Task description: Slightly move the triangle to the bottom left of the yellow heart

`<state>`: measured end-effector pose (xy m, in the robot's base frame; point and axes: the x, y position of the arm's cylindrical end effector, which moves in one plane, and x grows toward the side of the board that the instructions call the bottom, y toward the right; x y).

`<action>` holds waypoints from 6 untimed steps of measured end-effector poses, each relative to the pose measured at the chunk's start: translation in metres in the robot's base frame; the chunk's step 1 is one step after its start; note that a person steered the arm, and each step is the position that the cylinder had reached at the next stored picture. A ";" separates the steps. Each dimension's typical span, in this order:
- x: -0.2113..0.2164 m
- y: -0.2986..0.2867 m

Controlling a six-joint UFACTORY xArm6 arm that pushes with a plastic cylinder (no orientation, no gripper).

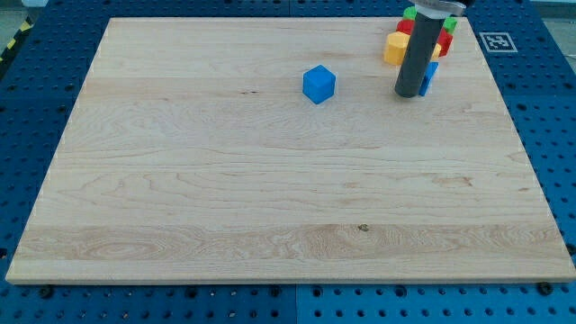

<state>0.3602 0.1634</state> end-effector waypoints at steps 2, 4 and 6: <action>0.016 -0.001; 0.027 0.034; -0.007 0.036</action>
